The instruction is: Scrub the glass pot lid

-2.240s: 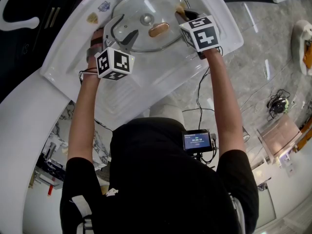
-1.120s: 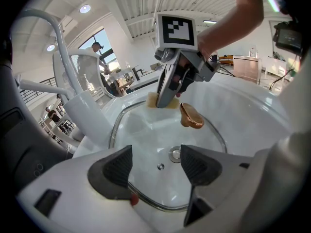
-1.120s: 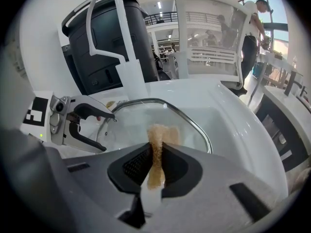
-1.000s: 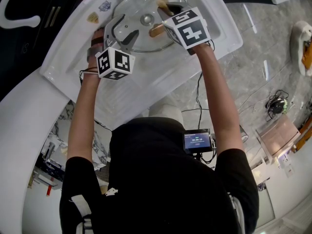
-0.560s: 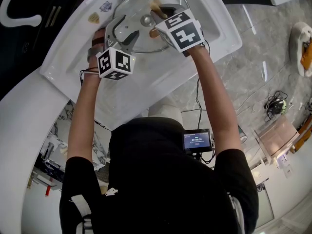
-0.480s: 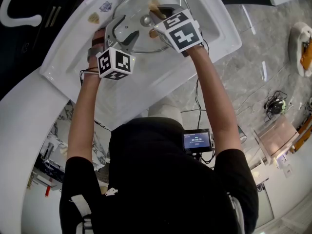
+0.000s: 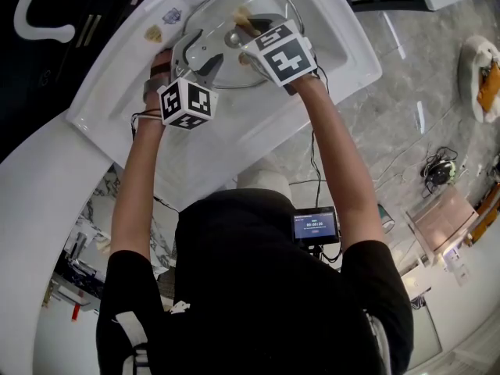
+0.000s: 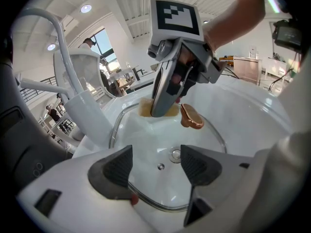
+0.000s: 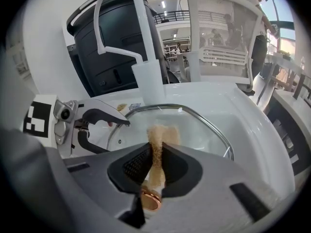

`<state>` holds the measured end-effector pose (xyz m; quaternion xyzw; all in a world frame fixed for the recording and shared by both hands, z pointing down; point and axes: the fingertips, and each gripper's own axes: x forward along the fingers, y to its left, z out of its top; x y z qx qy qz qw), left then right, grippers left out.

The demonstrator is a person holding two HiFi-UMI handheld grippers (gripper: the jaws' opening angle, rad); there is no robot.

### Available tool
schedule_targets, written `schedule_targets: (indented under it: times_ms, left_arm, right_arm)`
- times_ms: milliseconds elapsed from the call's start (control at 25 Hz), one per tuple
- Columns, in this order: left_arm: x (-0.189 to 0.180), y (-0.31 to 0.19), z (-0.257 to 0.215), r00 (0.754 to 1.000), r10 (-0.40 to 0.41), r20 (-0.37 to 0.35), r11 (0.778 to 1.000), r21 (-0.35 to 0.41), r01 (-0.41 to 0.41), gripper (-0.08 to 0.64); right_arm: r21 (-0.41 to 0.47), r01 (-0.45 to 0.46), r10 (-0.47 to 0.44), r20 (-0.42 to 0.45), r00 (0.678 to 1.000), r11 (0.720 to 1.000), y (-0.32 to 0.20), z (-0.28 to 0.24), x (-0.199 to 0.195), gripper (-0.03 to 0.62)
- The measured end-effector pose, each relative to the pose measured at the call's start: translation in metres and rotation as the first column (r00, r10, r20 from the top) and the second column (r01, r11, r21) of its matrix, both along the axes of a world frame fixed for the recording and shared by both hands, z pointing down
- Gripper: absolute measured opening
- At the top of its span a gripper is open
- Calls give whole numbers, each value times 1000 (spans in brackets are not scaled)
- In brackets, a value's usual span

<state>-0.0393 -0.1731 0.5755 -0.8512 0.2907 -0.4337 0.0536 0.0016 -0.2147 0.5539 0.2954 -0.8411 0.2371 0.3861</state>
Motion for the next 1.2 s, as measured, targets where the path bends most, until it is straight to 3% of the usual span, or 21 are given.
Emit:
schedule_targets:
  times_ms: [360, 920, 1200]
  left_arm:
    - [0, -1, 0, 999, -15, 35, 999, -28, 16, 298]
    - [6, 6, -18, 994, -98, -42, 984, -150, 91, 298]
    - [-1, 23, -45, 992, -108, -72, 984, -147, 96, 268]
  right_arm:
    - [-1, 21, -21, -17, 1000, 1000, 14, -13, -1, 32]
    - [38, -14, 15, -29, 999, 999, 46, -48, 12, 32]
    - [68, -50, 52, -27, 998, 996, 63, -69, 22, 32]
